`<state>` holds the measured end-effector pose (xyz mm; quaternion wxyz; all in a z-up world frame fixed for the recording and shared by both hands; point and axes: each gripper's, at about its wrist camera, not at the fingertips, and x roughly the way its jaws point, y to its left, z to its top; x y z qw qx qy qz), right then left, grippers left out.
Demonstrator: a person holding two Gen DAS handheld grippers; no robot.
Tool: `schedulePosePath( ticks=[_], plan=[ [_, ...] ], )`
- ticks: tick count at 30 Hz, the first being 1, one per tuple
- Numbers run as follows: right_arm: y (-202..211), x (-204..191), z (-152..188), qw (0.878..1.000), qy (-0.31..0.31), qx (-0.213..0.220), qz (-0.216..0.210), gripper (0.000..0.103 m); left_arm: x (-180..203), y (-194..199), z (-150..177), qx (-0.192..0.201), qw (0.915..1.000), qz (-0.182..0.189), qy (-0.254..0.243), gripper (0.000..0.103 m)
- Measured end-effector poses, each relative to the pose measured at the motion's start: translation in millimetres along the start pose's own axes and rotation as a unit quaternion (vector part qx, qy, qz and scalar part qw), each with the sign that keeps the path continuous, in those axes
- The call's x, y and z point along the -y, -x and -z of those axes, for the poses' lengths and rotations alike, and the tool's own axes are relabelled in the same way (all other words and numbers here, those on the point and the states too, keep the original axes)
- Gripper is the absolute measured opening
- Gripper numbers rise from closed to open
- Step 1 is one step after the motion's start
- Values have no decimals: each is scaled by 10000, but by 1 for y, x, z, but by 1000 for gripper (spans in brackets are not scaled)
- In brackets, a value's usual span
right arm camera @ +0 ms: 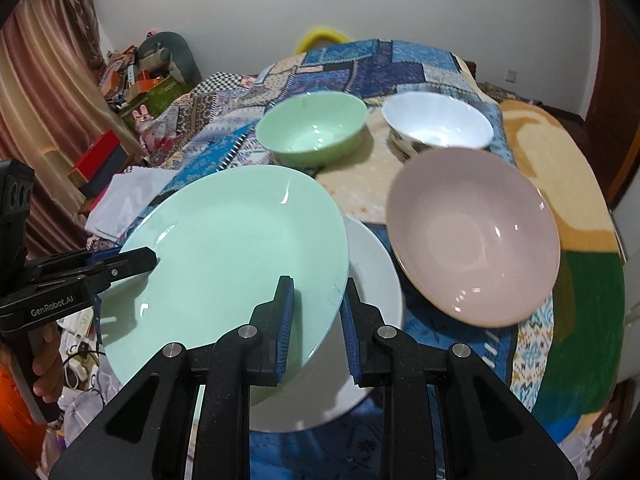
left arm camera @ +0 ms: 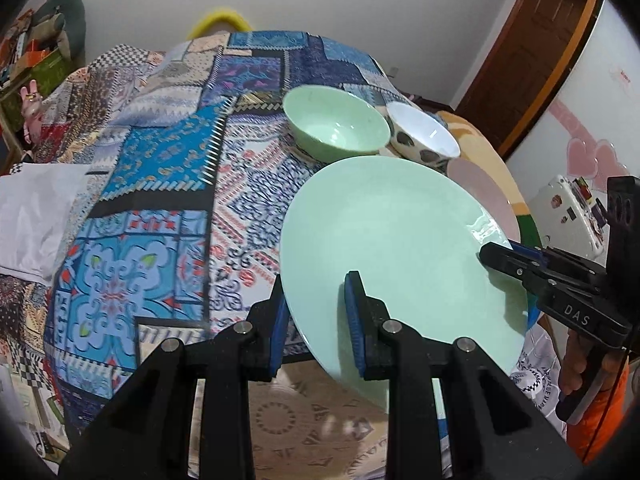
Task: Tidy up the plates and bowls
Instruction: 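Carry the green plate over the white plate and lower it, then lower the green plate onto the white plate and open both tools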
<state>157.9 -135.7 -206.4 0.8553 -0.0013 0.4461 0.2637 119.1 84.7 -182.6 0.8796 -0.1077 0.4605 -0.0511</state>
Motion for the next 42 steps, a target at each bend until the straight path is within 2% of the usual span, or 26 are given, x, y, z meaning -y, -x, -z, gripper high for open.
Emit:
schedulePosePath(
  ticks=[14,26,30,33,35,42],
  plan=[
    [-17,18,19,9992,-263,-301,-54,21,9,-43,13,-485,9988,29,22,26],
    [-24,20,16,9987,-360,-359,-90,21,10,-54,7,-468,9987,-155,-116,26],
    [-23,21,17,9988,-350,-337,-84,21,9,-59,4,-520,9982,-264,-150,25],
    [-20,24,16,9989,-345,-310,-33,21,4,-68,7,-728,9971,-210,-60,26],
    [-20,24,15,9989,-334,-326,-47,21,3,-70,10,-727,9972,-183,-36,25],
    [-9,22,16,9995,-133,-211,215,21,7,-69,11,-709,9969,-298,-174,25]
  ],
)
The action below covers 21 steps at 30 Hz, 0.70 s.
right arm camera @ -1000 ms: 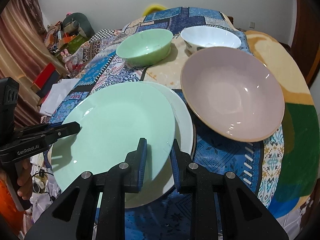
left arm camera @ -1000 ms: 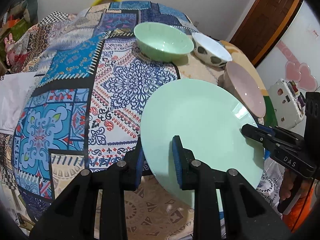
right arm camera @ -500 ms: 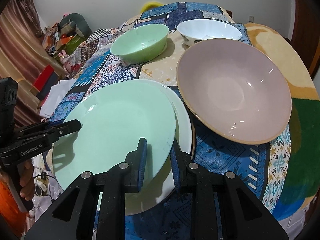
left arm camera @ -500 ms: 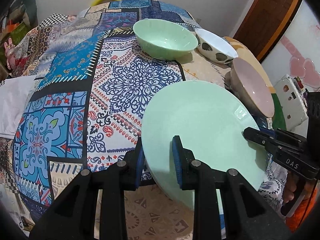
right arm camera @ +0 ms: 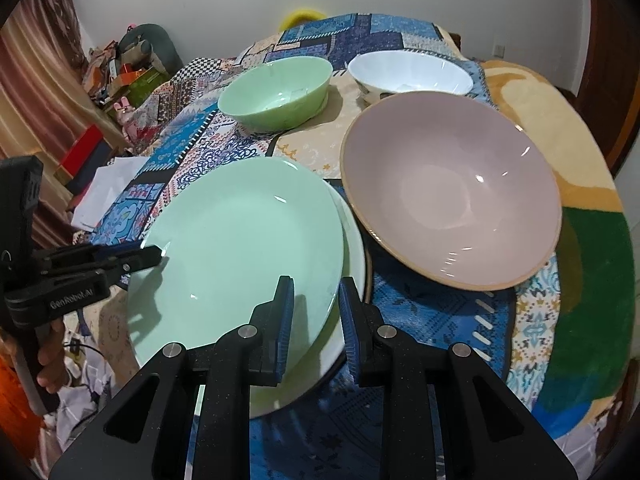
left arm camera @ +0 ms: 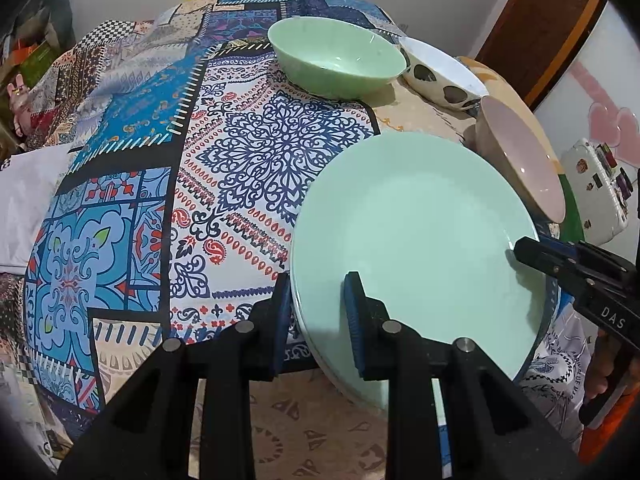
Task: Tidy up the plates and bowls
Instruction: 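Lower the green plate onto the white plate and open both tools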
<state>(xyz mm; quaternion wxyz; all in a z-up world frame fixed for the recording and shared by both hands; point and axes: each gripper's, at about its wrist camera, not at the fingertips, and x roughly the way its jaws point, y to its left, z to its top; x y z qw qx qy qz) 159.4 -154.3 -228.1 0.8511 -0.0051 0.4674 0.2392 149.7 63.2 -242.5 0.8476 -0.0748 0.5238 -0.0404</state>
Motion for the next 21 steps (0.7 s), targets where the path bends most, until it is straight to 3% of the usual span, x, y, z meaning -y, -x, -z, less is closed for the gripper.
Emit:
schedulePosePath(
  ticks=[6,11,21],
  plan=[
    [22,7,-4,9995,82,254,162,22,5,19,-3,249,9996,-106,-102,25],
    [44,14,-12,9980,39,583,240,31,16,42,-12,568,9980,-138,-221,32],
    [76,36,-31,9904,-89,1252,584,60,62,82,-39,1321,9896,32,-562,68]
  ],
)
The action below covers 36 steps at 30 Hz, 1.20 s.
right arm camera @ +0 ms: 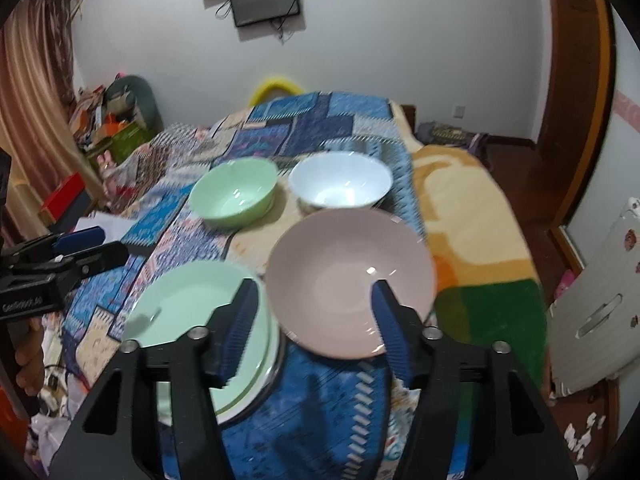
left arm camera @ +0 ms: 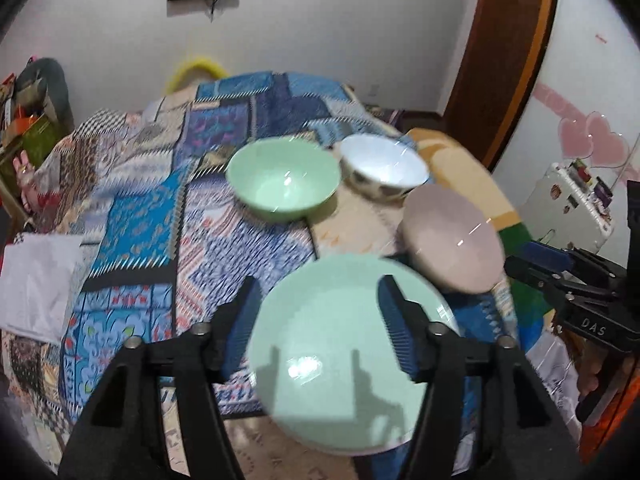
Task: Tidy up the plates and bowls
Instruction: 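Lower the green plate onto the white plate and open both tools, then grip the rim of the pink bowl with both tools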
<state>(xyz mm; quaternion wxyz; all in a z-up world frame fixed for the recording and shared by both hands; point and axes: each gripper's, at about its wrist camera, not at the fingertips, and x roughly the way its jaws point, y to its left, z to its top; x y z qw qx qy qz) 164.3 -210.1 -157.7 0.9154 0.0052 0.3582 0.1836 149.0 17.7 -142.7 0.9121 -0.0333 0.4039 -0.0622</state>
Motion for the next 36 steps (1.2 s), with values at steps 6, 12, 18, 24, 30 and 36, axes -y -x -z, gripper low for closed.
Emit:
schedulePosePath(
  ticks=[6,12,18,24,30,36],
  plan=[
    [-5,23,-5,9996,-183,98,179,68,24,-7,-20,225,9996,73,-146,91],
    [-22,44,-1,9989,-361,-52,292,68,41,-42,-32,-66,9996,225,-176,91],
    [-44,63,9,9975,-571,-239,344,68,55,-86,-36,-384,9986,263,-233,91],
    [-65,76,17,9955,-804,-458,196,58,69,-123,-35,-716,9962,379,-309,81],
    [-75,83,23,9936,-966,-592,32,39,76,-150,-34,-1012,9932,499,-299,61],
    [-82,85,31,9916,-1040,-750,-180,22,82,-164,-31,-1193,9904,616,-337,42]
  ],
)
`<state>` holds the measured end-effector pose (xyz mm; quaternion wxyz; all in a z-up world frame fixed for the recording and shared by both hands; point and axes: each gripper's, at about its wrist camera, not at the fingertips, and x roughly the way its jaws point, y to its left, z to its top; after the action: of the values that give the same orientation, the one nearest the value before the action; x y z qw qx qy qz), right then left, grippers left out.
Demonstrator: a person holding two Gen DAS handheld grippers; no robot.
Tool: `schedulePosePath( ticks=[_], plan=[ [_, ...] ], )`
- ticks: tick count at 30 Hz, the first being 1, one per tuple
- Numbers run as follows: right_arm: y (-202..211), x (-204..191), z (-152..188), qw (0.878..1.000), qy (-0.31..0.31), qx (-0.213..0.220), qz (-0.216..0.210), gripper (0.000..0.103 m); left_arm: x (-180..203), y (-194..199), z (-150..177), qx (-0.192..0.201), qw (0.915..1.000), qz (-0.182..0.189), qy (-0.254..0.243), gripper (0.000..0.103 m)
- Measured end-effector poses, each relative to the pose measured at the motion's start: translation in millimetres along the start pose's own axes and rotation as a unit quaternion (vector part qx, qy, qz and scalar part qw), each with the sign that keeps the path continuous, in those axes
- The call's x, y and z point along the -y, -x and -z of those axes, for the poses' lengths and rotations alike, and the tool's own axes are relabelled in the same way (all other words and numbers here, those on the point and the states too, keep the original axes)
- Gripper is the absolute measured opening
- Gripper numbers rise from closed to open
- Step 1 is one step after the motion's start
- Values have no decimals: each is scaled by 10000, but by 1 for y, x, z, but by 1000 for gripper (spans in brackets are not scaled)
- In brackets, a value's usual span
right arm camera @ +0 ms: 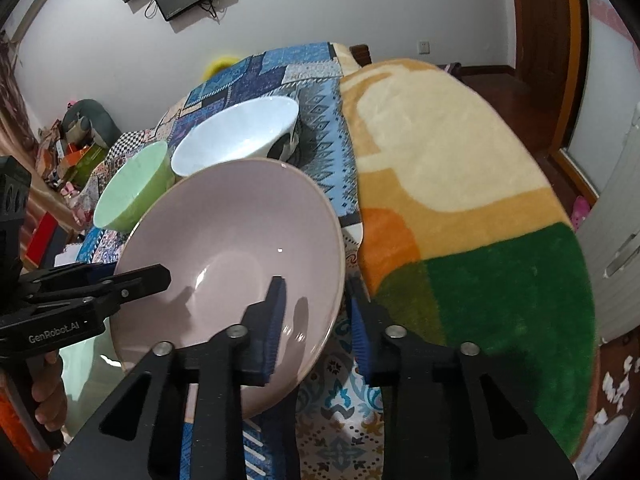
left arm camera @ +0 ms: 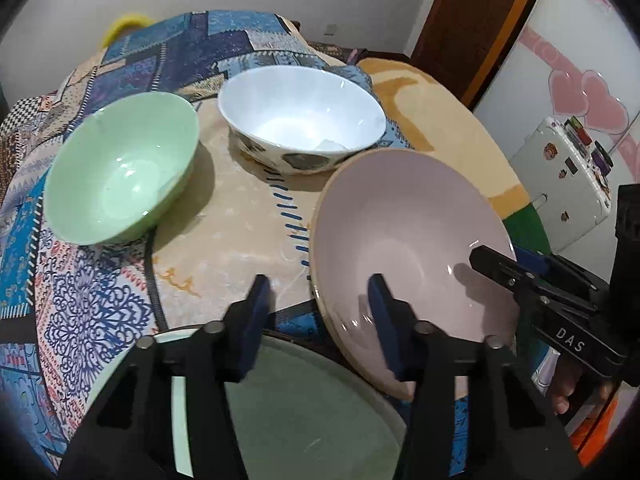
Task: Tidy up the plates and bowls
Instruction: 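Grip the rim of the pink bowl with both tools, then lift the pink bowl and carry it beside the plate stack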
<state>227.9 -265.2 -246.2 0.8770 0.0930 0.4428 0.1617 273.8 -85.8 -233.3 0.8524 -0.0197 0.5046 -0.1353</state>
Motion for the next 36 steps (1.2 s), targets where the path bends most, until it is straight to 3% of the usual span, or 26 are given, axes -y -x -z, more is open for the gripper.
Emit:
schedulePosePath(
  ticks=[2,7,18,36],
  plan=[
    [-2,-1,3,10000,-8,-35,-25,16,2,-4,0,-60,10000,51,-21,35],
    [1,-4,2,10000,20,-17,70,15,7,-8,3,-120,9997,177,-114,18],
    [24,-10,-7,9998,29,180,120,15,13,3,4,-25,9997,94,-216,18],
    [63,-68,-12,9972,421,613,12,15,7,91,19,578,9981,147,-148,18]
  ],
)
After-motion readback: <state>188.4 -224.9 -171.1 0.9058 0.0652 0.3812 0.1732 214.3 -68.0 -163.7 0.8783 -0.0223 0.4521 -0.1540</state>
